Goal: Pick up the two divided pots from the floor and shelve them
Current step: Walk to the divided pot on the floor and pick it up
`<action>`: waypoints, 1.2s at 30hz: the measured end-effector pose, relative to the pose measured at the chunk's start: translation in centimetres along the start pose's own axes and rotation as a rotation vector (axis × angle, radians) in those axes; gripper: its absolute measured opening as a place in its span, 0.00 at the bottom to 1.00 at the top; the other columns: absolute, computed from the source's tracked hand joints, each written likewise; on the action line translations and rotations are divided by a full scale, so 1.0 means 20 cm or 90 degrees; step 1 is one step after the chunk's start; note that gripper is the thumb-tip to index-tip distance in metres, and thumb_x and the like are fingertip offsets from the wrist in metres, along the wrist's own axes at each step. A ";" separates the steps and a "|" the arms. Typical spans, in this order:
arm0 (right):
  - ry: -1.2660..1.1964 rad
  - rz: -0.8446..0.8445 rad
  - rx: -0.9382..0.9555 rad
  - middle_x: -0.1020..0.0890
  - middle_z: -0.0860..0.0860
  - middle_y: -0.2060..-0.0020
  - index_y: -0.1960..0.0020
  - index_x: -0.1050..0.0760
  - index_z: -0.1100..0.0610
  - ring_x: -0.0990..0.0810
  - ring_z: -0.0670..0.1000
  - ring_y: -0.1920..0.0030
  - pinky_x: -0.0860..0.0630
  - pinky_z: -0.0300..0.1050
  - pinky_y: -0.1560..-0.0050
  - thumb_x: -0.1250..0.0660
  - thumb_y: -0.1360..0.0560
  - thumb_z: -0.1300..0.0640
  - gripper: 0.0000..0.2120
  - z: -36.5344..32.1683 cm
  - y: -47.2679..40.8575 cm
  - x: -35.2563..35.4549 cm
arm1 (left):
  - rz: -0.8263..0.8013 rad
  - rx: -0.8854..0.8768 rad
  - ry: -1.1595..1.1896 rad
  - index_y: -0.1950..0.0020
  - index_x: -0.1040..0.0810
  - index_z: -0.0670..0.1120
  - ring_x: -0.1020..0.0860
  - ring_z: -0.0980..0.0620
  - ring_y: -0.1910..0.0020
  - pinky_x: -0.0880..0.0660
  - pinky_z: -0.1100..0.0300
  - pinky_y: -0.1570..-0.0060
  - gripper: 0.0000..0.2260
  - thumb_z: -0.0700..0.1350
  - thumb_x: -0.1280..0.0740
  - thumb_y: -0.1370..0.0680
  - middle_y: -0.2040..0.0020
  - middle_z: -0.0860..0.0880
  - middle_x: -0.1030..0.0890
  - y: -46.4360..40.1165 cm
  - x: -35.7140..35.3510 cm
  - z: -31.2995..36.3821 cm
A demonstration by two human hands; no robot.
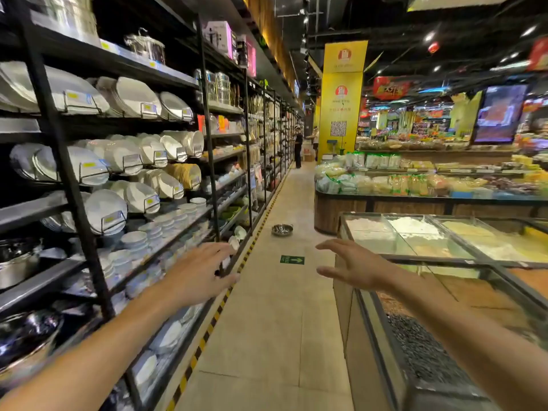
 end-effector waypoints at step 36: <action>-0.080 -0.137 -0.168 0.36 0.51 0.23 0.23 0.35 0.50 0.38 0.52 0.24 0.40 0.48 0.26 0.36 0.23 0.36 0.33 2.19 -3.24 -1.24 | -0.143 -0.028 -0.012 0.24 0.37 0.51 0.41 0.49 0.24 0.46 0.52 0.25 0.32 0.68 0.50 0.22 0.22 0.49 0.37 -3.69 -1.78 -1.44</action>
Point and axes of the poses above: each hand's wrist, its own y-axis away from the middle knuckle, its own x-axis out of the back of the hand, z = x × y, the point moved 5 cm from there along -y, towards the middle knuckle
